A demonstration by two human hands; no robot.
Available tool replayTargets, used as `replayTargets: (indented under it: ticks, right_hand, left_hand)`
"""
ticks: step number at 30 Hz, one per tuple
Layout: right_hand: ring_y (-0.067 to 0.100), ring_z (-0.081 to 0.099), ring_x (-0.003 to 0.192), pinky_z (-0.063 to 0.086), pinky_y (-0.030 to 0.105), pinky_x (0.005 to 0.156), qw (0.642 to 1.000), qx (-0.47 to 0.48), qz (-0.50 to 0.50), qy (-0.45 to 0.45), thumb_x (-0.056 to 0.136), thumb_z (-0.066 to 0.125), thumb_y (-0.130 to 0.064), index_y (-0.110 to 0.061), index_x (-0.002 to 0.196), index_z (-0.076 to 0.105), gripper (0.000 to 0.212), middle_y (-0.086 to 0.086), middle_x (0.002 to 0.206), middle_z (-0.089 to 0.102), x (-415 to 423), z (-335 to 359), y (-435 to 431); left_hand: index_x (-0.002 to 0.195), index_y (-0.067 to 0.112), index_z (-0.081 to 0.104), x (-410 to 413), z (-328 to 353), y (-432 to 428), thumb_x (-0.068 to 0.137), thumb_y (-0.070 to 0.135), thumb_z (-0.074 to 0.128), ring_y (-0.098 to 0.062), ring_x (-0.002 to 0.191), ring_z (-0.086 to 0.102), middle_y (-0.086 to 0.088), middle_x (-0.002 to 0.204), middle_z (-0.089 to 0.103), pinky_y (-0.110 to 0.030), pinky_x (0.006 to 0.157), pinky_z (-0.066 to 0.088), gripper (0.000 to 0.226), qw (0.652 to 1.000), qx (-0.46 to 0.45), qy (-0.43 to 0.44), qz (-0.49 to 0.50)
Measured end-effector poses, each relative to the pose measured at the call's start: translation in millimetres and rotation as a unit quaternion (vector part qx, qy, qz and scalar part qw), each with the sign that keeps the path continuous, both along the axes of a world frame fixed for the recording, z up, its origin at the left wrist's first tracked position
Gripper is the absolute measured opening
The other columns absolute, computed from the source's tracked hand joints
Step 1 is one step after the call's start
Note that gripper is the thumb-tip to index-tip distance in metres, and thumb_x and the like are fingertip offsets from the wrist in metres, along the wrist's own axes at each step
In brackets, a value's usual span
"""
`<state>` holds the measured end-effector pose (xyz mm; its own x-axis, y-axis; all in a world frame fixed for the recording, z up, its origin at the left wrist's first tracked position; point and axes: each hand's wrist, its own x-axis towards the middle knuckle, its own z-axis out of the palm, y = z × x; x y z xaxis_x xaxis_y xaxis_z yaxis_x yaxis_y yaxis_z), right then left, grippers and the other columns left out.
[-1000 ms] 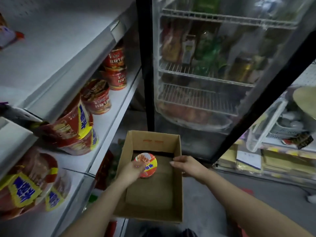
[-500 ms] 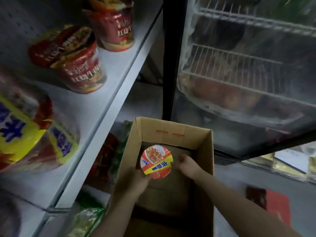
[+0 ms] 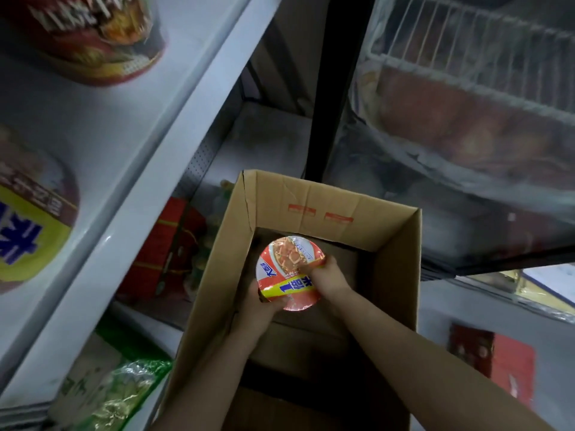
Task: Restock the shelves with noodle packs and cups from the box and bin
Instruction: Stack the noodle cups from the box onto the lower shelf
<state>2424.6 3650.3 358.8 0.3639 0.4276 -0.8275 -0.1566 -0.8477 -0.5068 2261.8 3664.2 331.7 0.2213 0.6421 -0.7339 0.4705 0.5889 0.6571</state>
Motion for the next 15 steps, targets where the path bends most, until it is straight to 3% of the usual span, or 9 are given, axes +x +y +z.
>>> replayTargets:
  ticks: [4,8,11,13,15]
  right_hand:
    - [0.024,0.065,0.1,0.054,0.041,0.092,1.0,-0.001,-0.019,0.012,0.087,0.072,-0.029,-0.011,0.132,0.039,0.059,0.011,0.126,0.06,-0.1,44.8,-13.6]
    - [0.025,0.067,0.098,0.056,0.045,0.091,1.0,0.012,-0.021,-0.001,0.084,0.074,-0.035,-0.012,0.132,0.042,0.062,0.01,0.122,0.062,2.3,99.0,-27.3]
    - [0.02,0.069,0.091,0.058,0.041,0.085,0.999,0.047,-0.02,0.005,0.087,0.07,-0.037,-0.014,0.123,0.049,0.048,0.005,0.108,0.067,7.1,143.7,-35.5]
    - [0.019,0.067,0.088,0.057,0.035,0.075,0.997,0.068,-0.025,0.013,0.092,0.065,-0.032,-0.017,0.115,0.046,0.033,0.004,0.105,0.065,9.9,178.2,-43.4]
    - [0.02,0.067,0.092,0.057,0.036,0.079,0.996,0.09,-0.021,0.001,0.093,0.064,-0.036,-0.019,0.118,0.044,0.036,0.007,0.114,0.065,13.6,203.2,-54.7]
  left_hand:
    - [0.12,0.028,0.046,5.2,59.4,-16.0,0.082,-0.001,0.074,0.004,0.089,0.056,0.007,0.107,0.062,-0.004,0.059,0.045,0.055,0.999,0.023,-0.035,0.025]
    - [0.113,0.029,0.051,6.7,115.4,-30.3,0.077,-0.002,0.078,0.001,0.091,0.059,0.002,0.111,0.066,-0.002,0.062,0.044,0.055,0.996,0.051,-0.069,0.033]
    - [0.104,0.03,0.056,7.8,150.3,-34.5,0.065,0.006,0.086,-0.011,0.1,0.066,0.006,0.105,0.069,-0.008,0.067,0.049,0.055,0.992,0.067,-0.1,0.041]
    - [0.112,0.031,0.055,9.6,171.2,-37.0,0.073,0.004,0.083,-0.018,0.108,0.066,0.005,0.11,0.069,-0.017,0.076,0.051,0.055,0.989,0.089,-0.112,0.049]
    - [0.127,0.034,0.049,9.6,198.8,-40.8,0.077,0.014,0.082,-0.015,0.112,0.064,0.009,0.117,0.067,-0.021,0.084,0.05,0.063,0.983,0.116,-0.136,0.031]
